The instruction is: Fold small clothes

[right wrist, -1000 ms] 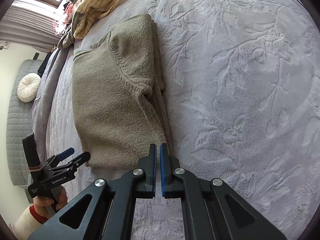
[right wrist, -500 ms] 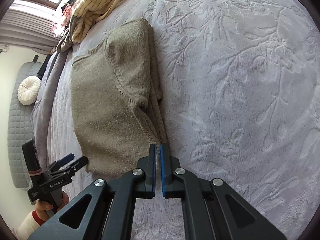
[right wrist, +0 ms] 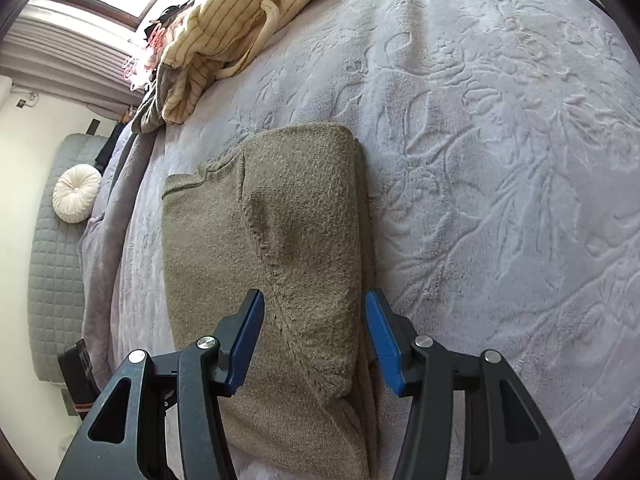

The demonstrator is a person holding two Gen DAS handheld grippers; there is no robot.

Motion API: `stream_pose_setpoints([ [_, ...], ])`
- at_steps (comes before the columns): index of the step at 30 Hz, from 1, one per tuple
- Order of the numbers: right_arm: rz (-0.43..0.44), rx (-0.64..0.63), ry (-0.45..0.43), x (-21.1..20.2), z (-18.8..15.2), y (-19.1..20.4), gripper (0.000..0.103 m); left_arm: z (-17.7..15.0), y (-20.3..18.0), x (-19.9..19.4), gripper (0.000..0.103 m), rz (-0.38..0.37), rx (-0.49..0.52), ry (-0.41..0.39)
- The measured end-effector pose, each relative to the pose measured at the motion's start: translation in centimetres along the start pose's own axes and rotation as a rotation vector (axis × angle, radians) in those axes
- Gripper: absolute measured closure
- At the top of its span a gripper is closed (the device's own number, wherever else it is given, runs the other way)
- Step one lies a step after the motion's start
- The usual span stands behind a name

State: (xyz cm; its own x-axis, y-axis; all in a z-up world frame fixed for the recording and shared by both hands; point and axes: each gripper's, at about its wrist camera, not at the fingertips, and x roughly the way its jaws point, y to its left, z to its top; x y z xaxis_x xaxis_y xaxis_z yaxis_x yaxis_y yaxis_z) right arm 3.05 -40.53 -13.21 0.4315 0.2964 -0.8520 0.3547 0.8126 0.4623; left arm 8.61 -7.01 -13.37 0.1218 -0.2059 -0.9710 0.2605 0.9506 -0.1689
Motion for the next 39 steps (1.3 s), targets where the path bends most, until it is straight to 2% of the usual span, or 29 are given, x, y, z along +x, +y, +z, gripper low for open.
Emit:
stream_pose_setpoints([
  [2, 0.011, 0.011, 0.007, 0.3, -0.1, 0.0, 0.046, -0.2, 0.2, 0.2, 0.001, -0.049, -0.017, 0.009],
  [5, 0.018, 0.022, 0.020, 0.6, -0.6, -0.2, 0.046, 0.0, 1.1, -0.3, 0.001, -0.217, -0.074, 0.009],
  [8, 0.023, 0.031, 0.019, 0.5, -1.0, -0.4, 0.046, 0.4, 1.9, -0.9, 0.001, -0.294, -0.109, -0.005],
  [11, 0.032, 0.040, 0.012, 0.0, -1.4, -0.5, 0.046, 0.6, 3.1, -1.4, 0.001, -0.276, -0.141, -0.015],
  [14, 0.034, 0.032, 0.009, -0.3, -1.5, -0.5, 0.046, 1.6, 3.5, -1.4, 0.001, -0.256, -0.133, -0.022],
  [20, 0.024, 0.015, -0.001, -0.9, -1.5, -0.6, 0.046, 1.8, 3.0, -0.8, 0.001, -0.278, -0.125, -0.017],
  [26, 0.031, -0.002, -0.002, -0.8, -1.1, -1.0, 0.045, 2.8, 2.3, -0.7, 0.001, -0.262, -0.101, -0.026],
  [28, 0.055, -0.003, -0.004, -0.8, -0.7, -1.3, 0.041, 3.5, 2.0, -0.4, 0.001, -0.285, -0.086, -0.015],
  [35, 0.126, -0.029, 0.063, 1.1, 0.9, -2.4, 0.041, 5.9, 1.1, 1.7, 0.001, -0.425, -0.036, 0.069],
  [39, 0.184, -0.028, 0.126, 3.2, 1.9, -3.1, 0.041, 7.5, -0.9, 3.6, 0.001, -0.430, 0.027, 0.096],
])
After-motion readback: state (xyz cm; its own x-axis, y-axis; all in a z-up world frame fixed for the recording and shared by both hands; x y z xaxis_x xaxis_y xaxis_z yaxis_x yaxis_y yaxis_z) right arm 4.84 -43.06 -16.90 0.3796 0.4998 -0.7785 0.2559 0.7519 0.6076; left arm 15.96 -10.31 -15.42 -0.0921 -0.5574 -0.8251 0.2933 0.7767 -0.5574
